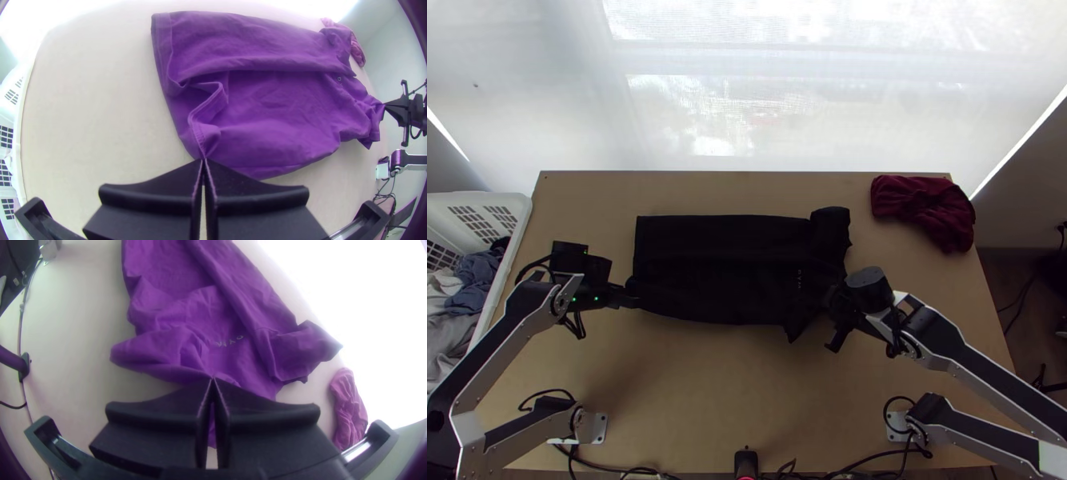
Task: Fold the t-shirt
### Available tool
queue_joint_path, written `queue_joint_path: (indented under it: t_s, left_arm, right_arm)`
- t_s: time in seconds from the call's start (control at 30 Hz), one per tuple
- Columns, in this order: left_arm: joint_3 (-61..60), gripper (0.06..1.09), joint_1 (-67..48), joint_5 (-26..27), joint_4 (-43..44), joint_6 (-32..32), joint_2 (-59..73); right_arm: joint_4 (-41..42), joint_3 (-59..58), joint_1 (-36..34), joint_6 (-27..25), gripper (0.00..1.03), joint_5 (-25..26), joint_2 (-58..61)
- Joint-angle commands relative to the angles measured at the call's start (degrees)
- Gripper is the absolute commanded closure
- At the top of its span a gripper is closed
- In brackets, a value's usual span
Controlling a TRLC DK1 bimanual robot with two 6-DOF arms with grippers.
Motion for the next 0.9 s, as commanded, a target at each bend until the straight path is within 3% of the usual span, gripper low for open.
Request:
queue_joint_path:
  t_s: [0.0,0.87]
  left_arm:
    - [0.38,1.05,2.11,-0.02,-0.84,0.76,-2.14]
    - [15.67,1.05,3.87,-0.02,0.48,1.20,8.15]
  right_arm:
    - [-0.46,4.22,-5.03,-1.04,1.00,-0.08,-0.30]
    - [4.90,15.29,-17.16,-3.94,1.00,-1.04,12.27]
